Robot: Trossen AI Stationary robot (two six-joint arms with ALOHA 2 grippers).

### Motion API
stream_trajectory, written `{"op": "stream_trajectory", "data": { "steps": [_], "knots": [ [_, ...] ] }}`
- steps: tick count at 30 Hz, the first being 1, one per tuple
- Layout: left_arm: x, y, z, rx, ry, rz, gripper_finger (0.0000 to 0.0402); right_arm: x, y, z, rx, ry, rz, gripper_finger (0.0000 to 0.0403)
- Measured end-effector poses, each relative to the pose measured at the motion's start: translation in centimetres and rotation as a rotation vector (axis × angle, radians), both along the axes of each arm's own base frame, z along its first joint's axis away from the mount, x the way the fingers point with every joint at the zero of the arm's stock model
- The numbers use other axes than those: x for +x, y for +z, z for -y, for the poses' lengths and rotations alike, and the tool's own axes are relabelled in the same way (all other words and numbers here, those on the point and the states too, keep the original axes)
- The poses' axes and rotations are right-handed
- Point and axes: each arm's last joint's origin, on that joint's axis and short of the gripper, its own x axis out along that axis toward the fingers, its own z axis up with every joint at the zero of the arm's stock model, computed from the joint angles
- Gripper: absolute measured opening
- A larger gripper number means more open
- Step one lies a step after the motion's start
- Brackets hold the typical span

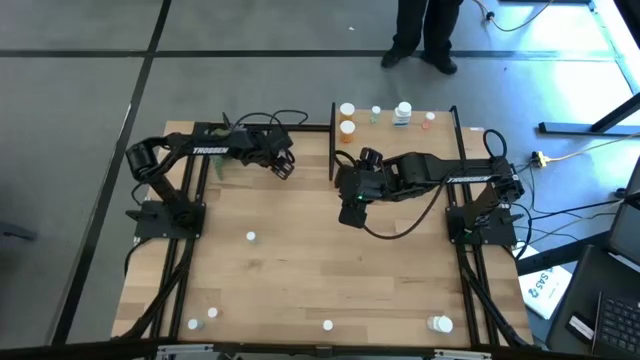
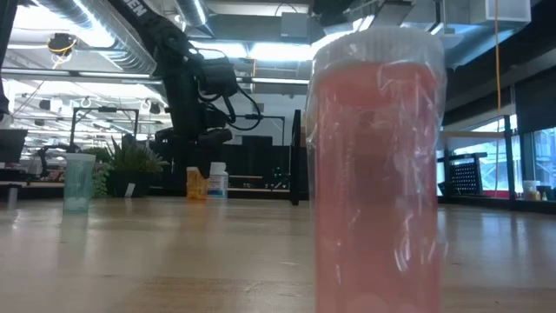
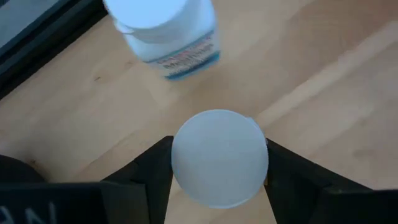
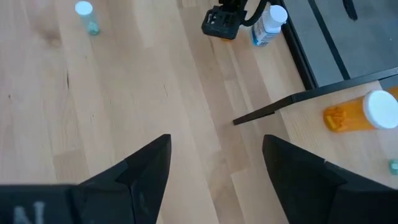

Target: Pick and place medicine bottles onto shelf by color

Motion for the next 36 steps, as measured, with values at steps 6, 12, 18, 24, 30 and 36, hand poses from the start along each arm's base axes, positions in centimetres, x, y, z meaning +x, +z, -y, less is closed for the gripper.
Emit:
{"op": "stream_trajectory", "data": {
  "steps": [6,12,18,24,30,36],
  "knots": [
    [0.4,0.7,1.7,-0.014,-0.051,0.019,0.0197,0.0,0.0,0.0,0.000,0.000,0.000,0.0255],
    [0.1,2.6,3.8,-0.007,-0.084,0.040,0.0197,0.0,0.0,0.0,0.000,0.000,0.000,0.0255],
    [-0.1,4.4,6.8,-0.006,-0.166,0.061,0.0197,0.0,0.0,0.0,0.001,-0.001,0.000,0.0255],
    [0.2,5.3,10.5,-0.005,-0.275,0.091,0.0197,0.0,0.0,0.0,-0.002,-0.001,0.005,0.0255],
    [0.6,5.5,13.8,-0.010,-0.388,0.104,0.0197,0.2,0.3,-0.4,-0.060,0.094,0.006,0.0255],
    [1.1,5.6,16.5,-0.006,-0.488,0.148,0.0197,-0.5,0.8,-2.9,-0.139,0.188,0.012,0.0255]
  ]
}}
